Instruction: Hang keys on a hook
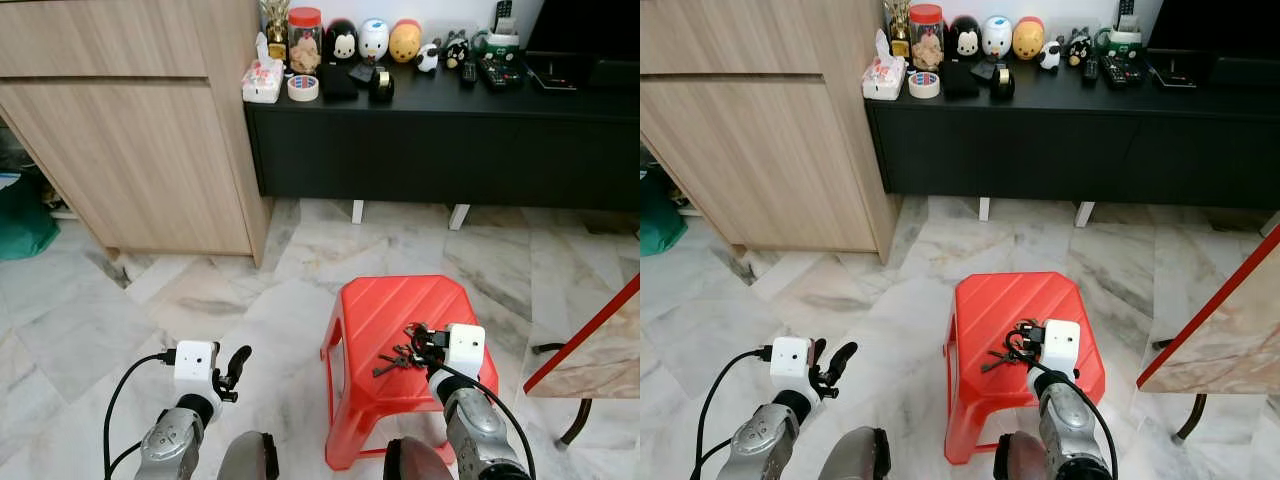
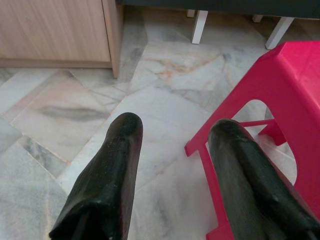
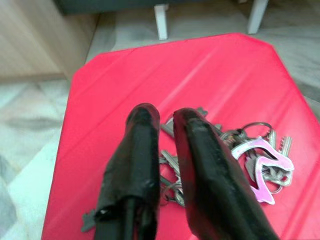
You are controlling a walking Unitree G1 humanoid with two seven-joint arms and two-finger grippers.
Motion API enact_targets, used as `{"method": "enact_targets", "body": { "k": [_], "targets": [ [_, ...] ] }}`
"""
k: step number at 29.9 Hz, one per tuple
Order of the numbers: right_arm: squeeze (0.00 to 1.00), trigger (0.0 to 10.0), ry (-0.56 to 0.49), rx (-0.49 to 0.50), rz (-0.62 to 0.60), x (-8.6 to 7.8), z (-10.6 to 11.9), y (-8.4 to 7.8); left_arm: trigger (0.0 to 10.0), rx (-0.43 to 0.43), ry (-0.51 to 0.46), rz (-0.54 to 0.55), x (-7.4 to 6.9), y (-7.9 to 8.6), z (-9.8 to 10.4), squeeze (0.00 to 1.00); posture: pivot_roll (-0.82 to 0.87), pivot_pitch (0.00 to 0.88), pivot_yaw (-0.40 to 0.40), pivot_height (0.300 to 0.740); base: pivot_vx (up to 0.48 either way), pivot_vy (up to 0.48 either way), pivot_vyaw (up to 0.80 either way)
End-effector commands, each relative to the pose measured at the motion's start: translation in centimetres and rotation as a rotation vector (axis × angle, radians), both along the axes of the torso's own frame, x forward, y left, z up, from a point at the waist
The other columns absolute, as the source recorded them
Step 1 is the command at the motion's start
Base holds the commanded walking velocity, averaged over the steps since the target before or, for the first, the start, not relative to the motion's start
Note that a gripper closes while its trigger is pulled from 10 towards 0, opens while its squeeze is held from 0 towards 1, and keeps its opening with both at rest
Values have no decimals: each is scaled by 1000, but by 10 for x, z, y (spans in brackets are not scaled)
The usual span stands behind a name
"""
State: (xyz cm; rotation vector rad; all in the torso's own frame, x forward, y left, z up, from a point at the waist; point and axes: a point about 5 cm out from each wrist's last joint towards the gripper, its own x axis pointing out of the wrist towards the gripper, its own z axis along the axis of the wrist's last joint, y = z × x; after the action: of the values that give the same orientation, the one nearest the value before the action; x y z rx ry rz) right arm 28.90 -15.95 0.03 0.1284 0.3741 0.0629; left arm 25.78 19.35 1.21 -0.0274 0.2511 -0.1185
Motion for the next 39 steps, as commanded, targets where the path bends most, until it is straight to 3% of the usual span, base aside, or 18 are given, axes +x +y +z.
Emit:
{"method": "enact_targets", "body": {
  "k": [1, 3, 7, 19, 21, 26, 27, 28, 29, 39],
  "targets": [
    [1000, 10000, 52, -41, 33, -1, -4, 0, 10000, 6, 3, 8, -1, 3, -2, 0, 36, 39, -22, 626, 0, 0, 0],
    [1000, 10000, 97, -100, 42, 2, -5, -6, 10000, 8, 2, 11, -2, 5, -2, 0, 40, 42, -22, 626, 0, 0, 0],
    [1000, 10000, 117, -108, 45, 6, -3, -7, 10000, 9, 3, 8, -4, 5, -2, 0, 42, 45, -19, 626, 0, 0, 0],
    [1000, 10000, 218, -248, 278, 7, -4, -15, 10000, 10, 12, -2, -14, 4, -6, 0, 66, 80, -8, 626, 0, 0, 0],
    [1000, 10000, 229, -307, 314, 7, -3, -21, 10000, 12, 14, -4, -19, 4, -6, 0, 77, 97, -4, 626, 0, 0, 0],
    [1000, 10000, 236, -355, 320, 10, 1, -28, 10000, 18, 19, -4, -25, 7, -6, 0, 89, 125, 3, 626, 0, 0, 0],
    [941, 10000, 245, -359, 328, 10, 0, -29, 10000, 19, 19, -4, -26, 7, -6, 0, 93, 133, 5, 626, 0, 0, 0],
    [153, 10000, 251, -373, 337, 10, 0, -30, 10000, 20, 19, -4, -27, 8, -6, 0, 95, 137, 6, 626, 0, 0, 0],
    [0, 10000, 254, -387, 341, 10, 1, -31, 10000, 21, 20, -4, -29, 8, -5, 0, 99, 145, 8, 626, 0, 0, 0],
    [0, 10000, 260, -391, 367, 11, 1, -30, 10000, 28, 24, -10, -37, 8, -1, 0, 128, 175, 18, 626, 0, 0, 0]
  ]
}}
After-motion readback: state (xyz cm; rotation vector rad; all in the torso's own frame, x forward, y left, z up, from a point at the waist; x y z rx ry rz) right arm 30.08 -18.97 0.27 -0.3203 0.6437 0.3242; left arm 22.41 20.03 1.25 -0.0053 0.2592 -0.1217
